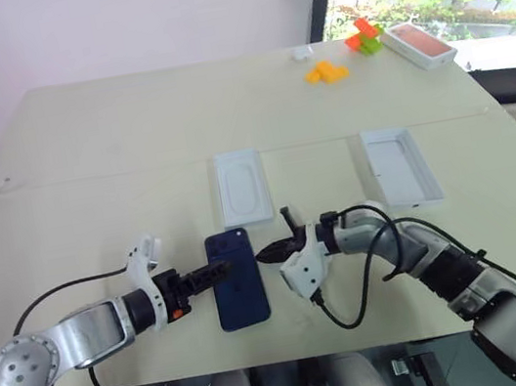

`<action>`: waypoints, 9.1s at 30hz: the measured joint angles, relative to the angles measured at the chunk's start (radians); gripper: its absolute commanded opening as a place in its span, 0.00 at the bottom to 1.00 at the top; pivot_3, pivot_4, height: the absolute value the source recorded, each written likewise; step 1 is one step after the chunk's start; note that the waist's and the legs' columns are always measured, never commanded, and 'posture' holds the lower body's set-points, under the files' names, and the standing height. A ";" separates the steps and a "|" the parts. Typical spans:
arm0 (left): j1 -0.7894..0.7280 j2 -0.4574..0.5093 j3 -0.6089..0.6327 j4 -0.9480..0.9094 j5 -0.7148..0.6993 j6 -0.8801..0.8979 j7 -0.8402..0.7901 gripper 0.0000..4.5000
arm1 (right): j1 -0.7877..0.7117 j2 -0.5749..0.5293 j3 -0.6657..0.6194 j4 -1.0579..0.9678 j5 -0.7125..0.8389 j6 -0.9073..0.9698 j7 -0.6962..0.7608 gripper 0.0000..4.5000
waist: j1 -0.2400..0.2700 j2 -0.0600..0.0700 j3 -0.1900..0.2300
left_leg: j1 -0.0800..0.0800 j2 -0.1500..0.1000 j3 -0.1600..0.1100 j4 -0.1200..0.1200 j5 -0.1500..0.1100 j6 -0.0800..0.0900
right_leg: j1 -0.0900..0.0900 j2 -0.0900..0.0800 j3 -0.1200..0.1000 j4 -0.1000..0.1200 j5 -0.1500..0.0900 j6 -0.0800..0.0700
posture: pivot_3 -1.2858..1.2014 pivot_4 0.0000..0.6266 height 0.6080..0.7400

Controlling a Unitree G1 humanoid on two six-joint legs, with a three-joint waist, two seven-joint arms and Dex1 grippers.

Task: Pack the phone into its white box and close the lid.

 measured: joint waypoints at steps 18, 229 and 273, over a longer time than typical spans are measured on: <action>-0.055 -0.068 -0.079 0.020 -0.058 -0.046 0.029 1.00 | -0.028 0.064 0.017 0.066 -0.043 -0.005 -0.038 0.01 | -0.005 0.001 -0.008 | 0.012 0.000 0.000 -0.007 0.000 -0.001 | 0.010 0.000 0.000 -0.003 -0.004 -0.002 | 0.52 0.24 0.98; -0.511 -0.340 -0.067 0.462 0.121 0.177 -0.021 0.00 | 0.013 -0.144 -0.477 -0.201 0.755 0.955 0.339 0.99 | -0.017 -0.002 0.005 | -0.019 0.001 -0.001 0.002 0.007 -0.011 | -0.021 0.002 -0.001 0.007 0.002 -0.004 | 0.52 0.24 0.98; -0.582 -0.281 -0.093 0.426 0.555 0.264 -0.326 1.00 | -0.018 -0.097 -0.430 -0.165 0.684 0.871 0.280 1.00 | 0.000 -0.002 0.005 | -0.015 0.001 -0.001 0.004 0.007 -0.011 | -0.016 0.002 -0.001 0.009 0.001 -0.004 | 0.52 0.24 0.98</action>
